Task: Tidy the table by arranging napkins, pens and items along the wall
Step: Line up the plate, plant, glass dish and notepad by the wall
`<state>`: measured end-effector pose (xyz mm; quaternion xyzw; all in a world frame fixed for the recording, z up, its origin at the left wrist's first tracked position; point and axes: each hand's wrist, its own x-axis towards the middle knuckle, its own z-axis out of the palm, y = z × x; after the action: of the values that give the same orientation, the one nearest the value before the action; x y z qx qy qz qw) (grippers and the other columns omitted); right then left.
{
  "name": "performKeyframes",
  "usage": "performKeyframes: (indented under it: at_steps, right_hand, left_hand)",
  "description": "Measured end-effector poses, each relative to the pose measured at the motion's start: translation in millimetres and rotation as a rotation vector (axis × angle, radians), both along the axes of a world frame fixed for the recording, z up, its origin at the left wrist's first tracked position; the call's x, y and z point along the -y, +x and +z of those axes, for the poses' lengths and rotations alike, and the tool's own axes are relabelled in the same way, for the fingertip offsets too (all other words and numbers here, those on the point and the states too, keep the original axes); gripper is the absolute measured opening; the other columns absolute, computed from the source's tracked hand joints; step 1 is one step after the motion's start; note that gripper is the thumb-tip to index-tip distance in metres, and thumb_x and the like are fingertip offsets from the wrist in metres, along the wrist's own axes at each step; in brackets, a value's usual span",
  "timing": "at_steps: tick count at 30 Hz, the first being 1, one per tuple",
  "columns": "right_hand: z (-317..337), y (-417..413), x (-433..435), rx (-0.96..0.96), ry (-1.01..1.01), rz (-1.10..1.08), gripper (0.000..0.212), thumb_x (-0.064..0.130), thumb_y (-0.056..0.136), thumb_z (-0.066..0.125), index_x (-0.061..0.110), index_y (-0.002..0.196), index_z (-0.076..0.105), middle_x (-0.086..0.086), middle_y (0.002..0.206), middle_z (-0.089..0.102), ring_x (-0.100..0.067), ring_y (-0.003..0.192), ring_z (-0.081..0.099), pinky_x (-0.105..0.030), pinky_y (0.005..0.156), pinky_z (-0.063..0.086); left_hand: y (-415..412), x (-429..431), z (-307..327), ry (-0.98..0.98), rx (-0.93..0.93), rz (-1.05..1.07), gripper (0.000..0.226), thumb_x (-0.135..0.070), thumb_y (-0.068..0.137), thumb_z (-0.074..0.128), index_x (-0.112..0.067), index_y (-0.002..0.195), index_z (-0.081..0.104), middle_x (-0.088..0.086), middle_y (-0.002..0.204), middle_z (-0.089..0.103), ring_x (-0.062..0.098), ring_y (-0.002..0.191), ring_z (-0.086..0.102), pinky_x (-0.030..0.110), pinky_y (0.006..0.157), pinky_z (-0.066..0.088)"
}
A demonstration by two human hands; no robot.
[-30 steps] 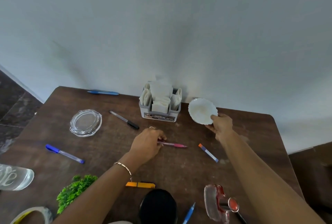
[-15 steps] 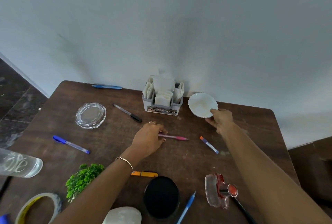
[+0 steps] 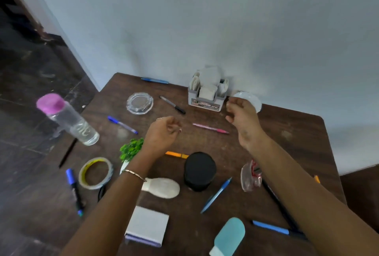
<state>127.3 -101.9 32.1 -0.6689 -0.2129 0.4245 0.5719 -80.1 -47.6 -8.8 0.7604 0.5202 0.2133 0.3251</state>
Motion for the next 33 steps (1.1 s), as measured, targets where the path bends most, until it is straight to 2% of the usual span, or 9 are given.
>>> performKeyframes:
  at_steps: [4, 8, 10, 13, 16, 20, 25, 29, 33]
  right_hand:
    - [-1.2, -64.8, 21.1, -0.013, -0.030, 0.291, 0.015, 0.013, 0.094, 0.056, 0.018, 0.108, 0.059, 0.005, 0.100, 0.058, -0.010, 0.097, 0.056, -0.028, 0.083, 0.048]
    - [-20.0, -116.0, 28.2, -0.078, -0.146, 0.456, 0.017, 0.012, 0.094, 0.055, 0.017, 0.110, 0.054, 0.001, 0.100, 0.054, -0.010, 0.092, 0.053, -0.029, 0.086, 0.046]
    - [-33.3, -137.4, 27.9, -0.044, -0.190, 0.477, 0.022, 0.010, 0.093, 0.053, 0.016, 0.114, 0.052, -0.003, 0.107, 0.053, -0.011, 0.094, 0.052, -0.030, 0.088, 0.046]
    - [-53.4, -164.6, 27.7, -0.028, -0.266, 0.495, 0.039, 0.009, 0.091, 0.051, 0.011, 0.130, 0.046, -0.006, 0.121, 0.051, -0.018, 0.114, 0.050, -0.039, 0.107, 0.040]
    - [-70.0, -182.5, 24.7, -0.047, -0.351, 0.532, 0.057, 0.014, 0.092, 0.050, 0.016, 0.145, 0.031, -0.008, 0.130, 0.047, -0.023, 0.121, 0.048, -0.043, 0.109, 0.039]
    - [-79.4, -192.8, 15.1, -0.135, -0.417, 0.481, 0.062, 0.017, 0.093, 0.053, 0.017, 0.148, 0.024, -0.016, 0.122, 0.052, -0.025, 0.111, 0.053, -0.044, 0.106, 0.043]
    - [-90.4, -202.8, 6.2, -0.206, -0.406, 0.386, 0.048, 0.019, 0.093, 0.058, 0.011, 0.137, 0.041, -0.004, 0.103, 0.056, -0.014, 0.089, 0.055, -0.032, 0.090, 0.049]
    - [-80.2, -202.5, 5.6, -0.151, -0.323, 0.397, 0.056, 0.027, 0.088, 0.069, 0.014, 0.134, 0.038, 0.000, 0.113, 0.056, -0.014, 0.102, 0.057, -0.033, 0.094, 0.049]
    - [-62.5, -189.5, 0.7, 0.050, -0.236, 0.399, 0.085, 0.038, 0.068, 0.085, 0.021, 0.135, 0.035, 0.007, 0.124, 0.052, -0.015, 0.116, 0.053, -0.040, 0.101, 0.048]
  left_hand:
    - [-56.4, 42.2, 5.7, -0.002, 0.061, 0.263, 0.017, -0.014, 0.085, 0.067, -0.013, 0.101, 0.065, -0.006, 0.094, 0.066, 0.007, 0.080, 0.059, 0.017, 0.074, 0.040]
    - [-108.4, 75.4, -11.3, -0.024, 0.048, 0.518, 0.025, -0.012, 0.081, 0.068, -0.010, 0.106, 0.064, 0.003, 0.104, 0.068, 0.020, 0.090, 0.063, 0.026, 0.078, 0.043]
    - [-128.4, 84.8, -22.6, -0.097, 0.001, 0.560, 0.030, -0.013, 0.081, 0.068, -0.007, 0.109, 0.063, 0.010, 0.108, 0.068, 0.026, 0.099, 0.062, 0.030, 0.081, 0.043]
    - [-140.4, 87.0, -35.3, -0.195, -0.118, 0.482, 0.034, -0.017, 0.080, 0.070, -0.004, 0.110, 0.063, 0.014, 0.108, 0.065, 0.030, 0.104, 0.060, 0.030, 0.077, 0.041]
    - [-139.8, 75.6, -45.3, -0.202, -0.164, 0.361, 0.049, -0.024, 0.075, 0.075, -0.005, 0.118, 0.060, 0.012, 0.113, 0.065, 0.030, 0.108, 0.058, 0.034, 0.084, 0.044]
    - [-138.6, 51.3, -54.8, -0.206, -0.164, 0.226, 0.069, -0.038, 0.066, 0.080, -0.012, 0.122, 0.052, 0.008, 0.118, 0.063, 0.027, 0.111, 0.058, 0.038, 0.085, 0.048]
    - [-146.4, 29.0, -59.7, -0.230, -0.218, 0.111, 0.076, -0.045, 0.064, 0.081, -0.015, 0.125, 0.047, 0.002, 0.119, 0.062, 0.022, 0.110, 0.057, 0.035, 0.085, 0.048]
    - [-154.0, 15.1, -56.0, -0.258, -0.055, 0.066, 0.077, -0.043, 0.060, 0.082, -0.017, 0.125, 0.048, 0.000, 0.118, 0.063, 0.017, 0.107, 0.061, 0.037, 0.088, 0.051]
    - [-145.9, -3.4, -46.9, -0.366, 0.198, 0.005, 0.082, -0.044, 0.049, 0.081, -0.021, 0.122, 0.050, -0.004, 0.114, 0.068, 0.013, 0.106, 0.064, 0.045, 0.093, 0.052]
